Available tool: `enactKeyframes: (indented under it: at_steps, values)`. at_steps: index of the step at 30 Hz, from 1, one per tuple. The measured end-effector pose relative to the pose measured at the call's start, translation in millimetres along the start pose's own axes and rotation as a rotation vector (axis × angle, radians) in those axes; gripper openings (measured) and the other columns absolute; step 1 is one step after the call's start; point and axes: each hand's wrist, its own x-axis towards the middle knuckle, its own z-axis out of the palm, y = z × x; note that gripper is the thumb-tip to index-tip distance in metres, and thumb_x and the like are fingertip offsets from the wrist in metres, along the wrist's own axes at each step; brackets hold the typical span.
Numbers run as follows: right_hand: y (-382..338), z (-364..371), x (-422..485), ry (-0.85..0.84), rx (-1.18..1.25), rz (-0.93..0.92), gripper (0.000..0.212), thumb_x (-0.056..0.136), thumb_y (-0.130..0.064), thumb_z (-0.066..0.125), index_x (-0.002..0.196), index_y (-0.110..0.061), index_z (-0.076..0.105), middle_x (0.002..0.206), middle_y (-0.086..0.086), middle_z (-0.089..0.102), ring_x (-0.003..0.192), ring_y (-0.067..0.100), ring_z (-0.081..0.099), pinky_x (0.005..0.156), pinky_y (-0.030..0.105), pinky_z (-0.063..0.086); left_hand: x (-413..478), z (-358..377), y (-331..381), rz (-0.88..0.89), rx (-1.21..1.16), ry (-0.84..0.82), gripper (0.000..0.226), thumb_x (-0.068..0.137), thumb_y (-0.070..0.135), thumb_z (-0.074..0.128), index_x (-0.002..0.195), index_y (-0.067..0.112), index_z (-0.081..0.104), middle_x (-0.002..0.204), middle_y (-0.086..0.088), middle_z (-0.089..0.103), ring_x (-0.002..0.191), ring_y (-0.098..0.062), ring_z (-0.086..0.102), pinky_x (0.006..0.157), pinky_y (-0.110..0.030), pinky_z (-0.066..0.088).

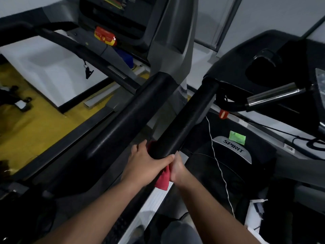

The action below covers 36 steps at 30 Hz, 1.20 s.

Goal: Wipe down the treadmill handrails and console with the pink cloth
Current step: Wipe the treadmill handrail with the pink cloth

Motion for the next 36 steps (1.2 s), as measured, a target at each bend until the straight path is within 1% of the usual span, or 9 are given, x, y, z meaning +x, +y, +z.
enactKeyframes:
  at_steps: [6,10,13,17,20,24,27,31,36]
  values:
    - [-11.3,-3.8,-39.9,0.182,-0.128,-0.218,0.038,0.096,-0.027,0.029,0.073,-0.010,0.054,0.055,0.006,0.061,0.057,0.019,0.062,0.055,0.024,0.048,-2.4,-3.0,4.8,-0.011,-0.002,-0.056,0.072,0.065,0.073,0.064,0.120,0.031,0.047,0.105,0.015,0.052,0.092,-0.009,0.055,0.076,-0.028,0.044]
    - [-4.5,5.0,-59.8,0.393,-0.504,-0.509,0.018,0.098,-0.030,0.043,0.098,-0.013,0.050,0.102,0.004,0.053,0.086,0.005,0.052,0.071,0.022,0.037,4.3,-1.9,0.0,-0.028,-0.008,-0.091,0.069,0.084,0.071,0.040,0.130,0.021,0.051,0.126,-0.002,0.059,0.117,-0.023,0.055,0.092,-0.035,0.042]
    - [-0.4,14.2,-72.9,0.444,-0.832,-0.762,0.022,0.095,-0.029,0.054,0.108,-0.012,0.050,0.109,0.000,0.039,0.087,0.006,0.047,0.076,0.011,0.029,15.7,-0.2,-3.3,-0.095,-0.116,-0.086,0.059,0.098,0.052,0.030,0.136,0.011,0.048,0.140,-0.014,0.049,0.129,-0.029,0.045,0.106,-0.039,0.033]
    - [-0.4,27.1,-70.2,0.501,-1.343,-0.975,0.030,0.092,-0.024,0.057,0.115,-0.004,0.056,0.121,0.010,0.040,0.105,0.027,0.049,0.090,0.034,0.044,22.5,0.4,-10.0,-0.123,-0.242,-0.059,0.044,0.104,0.027,0.030,0.129,-0.002,0.050,0.134,-0.021,0.051,0.124,-0.035,0.048,0.104,-0.041,0.038]
    - [-6.0,47.6,-60.6,0.614,-1.674,-1.076,0.023,0.086,-0.016,0.064,0.102,0.001,0.064,0.117,0.019,0.050,0.098,0.038,0.050,0.076,0.044,0.049,21.9,1.3,-14.5,-0.149,-0.322,0.003,0.040,0.101,0.015,0.031,0.132,-0.002,0.048,0.136,-0.018,0.050,0.124,-0.033,0.047,0.105,-0.035,0.037]
    - [-15.6,77.9,-51.2,0.538,-2.150,-0.786,0.033,0.094,-0.018,0.044,0.123,-0.007,0.056,0.132,0.012,0.039,0.119,0.034,0.033,0.098,0.042,0.033,15.1,-2.7,-18.7,-0.170,-0.495,0.054,0.042,0.095,0.008,0.035,0.135,0.003,0.044,0.131,-0.018,0.054,0.117,-0.034,0.051,0.103,-0.041,0.041]
    - [-14.4,91.2,-46.4,0.479,-2.390,-0.661,0.036,0.095,-0.025,0.042,0.126,-0.012,0.055,0.130,0.009,0.046,0.120,0.031,0.032,0.097,0.040,0.032,8.2,-7.4,-21.9,-0.168,-0.632,0.077,0.045,0.094,0.004,0.035,0.139,0.004,0.039,0.125,-0.016,0.055,0.110,-0.030,0.053,0.097,-0.039,0.044]
    - [-2.6,76.6,-53.7,0.356,-2.325,-0.890,0.033,0.094,-0.027,0.041,0.116,-0.013,0.062,0.118,0.007,0.056,0.113,0.029,0.038,0.090,0.038,0.035,8.6,-8.9,-24.0,-0.151,-0.663,0.113,0.030,0.092,0.007,0.038,0.119,0.011,0.051,0.114,-0.012,0.061,0.098,-0.025,0.058,0.090,-0.038,0.047]
    - [16.0,26.7,-58.5,0.375,-1.768,-1.372,0.035,0.086,-0.038,0.044,0.094,-0.015,0.069,0.088,0.003,0.060,0.077,0.025,0.048,0.065,0.034,0.047,11.8,-5.7,-21.4,-0.127,-0.628,0.131,0.020,0.097,0.017,0.040,0.111,0.011,0.053,0.110,-0.011,0.062,0.095,-0.023,0.056,0.085,-0.035,0.044]
